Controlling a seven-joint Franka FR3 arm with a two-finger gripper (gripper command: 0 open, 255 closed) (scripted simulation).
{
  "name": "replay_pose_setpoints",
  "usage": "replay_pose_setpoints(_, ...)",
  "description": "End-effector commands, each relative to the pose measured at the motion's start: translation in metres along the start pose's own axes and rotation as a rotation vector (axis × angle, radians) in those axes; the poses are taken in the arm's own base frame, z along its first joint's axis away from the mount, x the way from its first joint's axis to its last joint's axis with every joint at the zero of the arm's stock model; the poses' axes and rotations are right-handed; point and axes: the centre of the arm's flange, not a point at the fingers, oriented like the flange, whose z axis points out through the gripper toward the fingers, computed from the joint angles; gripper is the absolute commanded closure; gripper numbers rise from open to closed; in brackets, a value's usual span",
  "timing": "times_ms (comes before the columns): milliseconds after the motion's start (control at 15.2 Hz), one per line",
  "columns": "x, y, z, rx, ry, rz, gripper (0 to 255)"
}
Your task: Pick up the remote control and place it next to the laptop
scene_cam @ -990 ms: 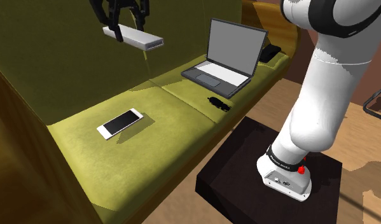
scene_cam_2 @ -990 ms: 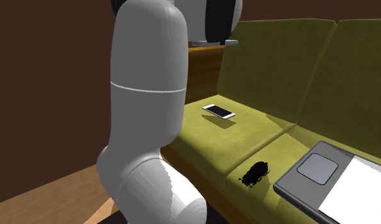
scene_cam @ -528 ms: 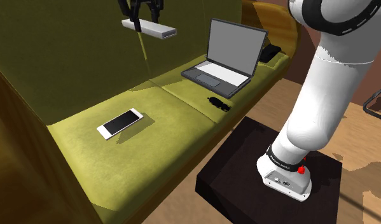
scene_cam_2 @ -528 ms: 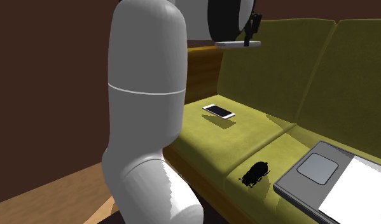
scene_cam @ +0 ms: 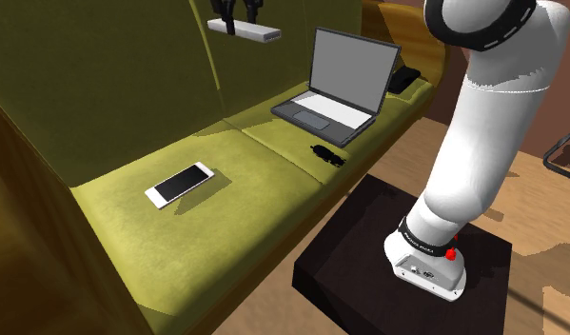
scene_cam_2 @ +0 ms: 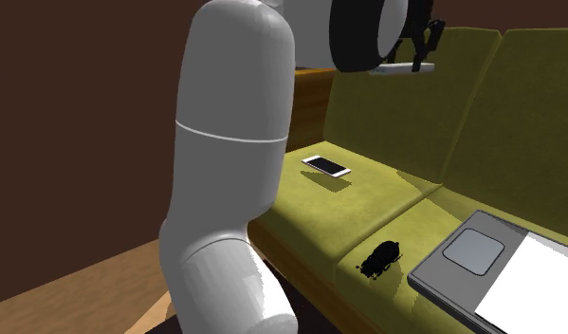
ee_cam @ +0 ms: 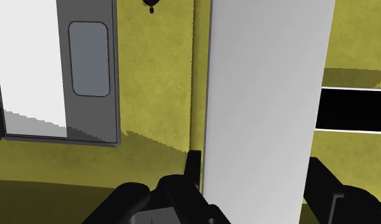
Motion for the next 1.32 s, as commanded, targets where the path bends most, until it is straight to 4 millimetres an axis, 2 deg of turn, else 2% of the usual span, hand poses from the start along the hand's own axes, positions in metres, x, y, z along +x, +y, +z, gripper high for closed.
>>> replay_pose_setpoints(0,0.010,0.020,-0.001,0.000,0.001,-0.001,255)
replay_pose_setpoints(330,0.041,0.083,-0.001,0.000,0.001,-0.001,255)
replay_pose_setpoints(1254,0.043,0.081,0.073,0.000,0.001,-0.001,255)
